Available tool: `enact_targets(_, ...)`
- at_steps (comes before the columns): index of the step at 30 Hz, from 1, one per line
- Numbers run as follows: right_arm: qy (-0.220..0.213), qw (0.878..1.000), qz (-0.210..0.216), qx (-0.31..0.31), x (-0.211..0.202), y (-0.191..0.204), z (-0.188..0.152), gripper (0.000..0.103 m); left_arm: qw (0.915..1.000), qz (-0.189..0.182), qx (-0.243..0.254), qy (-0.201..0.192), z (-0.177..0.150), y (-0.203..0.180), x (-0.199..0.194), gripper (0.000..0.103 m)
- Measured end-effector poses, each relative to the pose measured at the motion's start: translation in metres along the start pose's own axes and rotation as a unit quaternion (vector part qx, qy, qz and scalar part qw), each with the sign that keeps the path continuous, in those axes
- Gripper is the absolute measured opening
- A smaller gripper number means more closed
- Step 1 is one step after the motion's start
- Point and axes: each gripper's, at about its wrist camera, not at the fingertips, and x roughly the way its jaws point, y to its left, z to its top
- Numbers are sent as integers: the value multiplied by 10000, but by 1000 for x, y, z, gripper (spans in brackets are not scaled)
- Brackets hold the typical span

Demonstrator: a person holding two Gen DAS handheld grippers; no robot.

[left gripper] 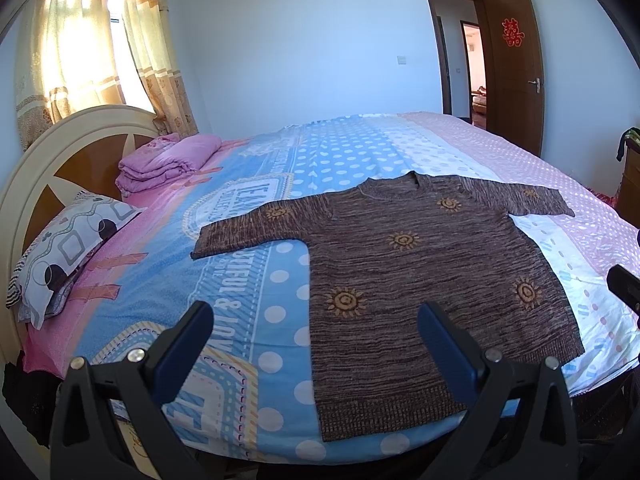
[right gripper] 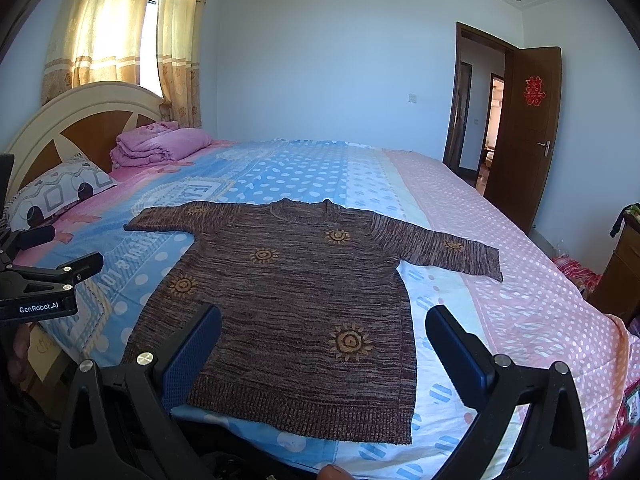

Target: Fold small clothes

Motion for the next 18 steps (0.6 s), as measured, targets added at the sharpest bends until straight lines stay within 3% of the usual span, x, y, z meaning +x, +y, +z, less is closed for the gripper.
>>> enact_targets(18,43,10000,31,-27,2,3,-3,102,10000,-3,-13,15,-1,0,1,103)
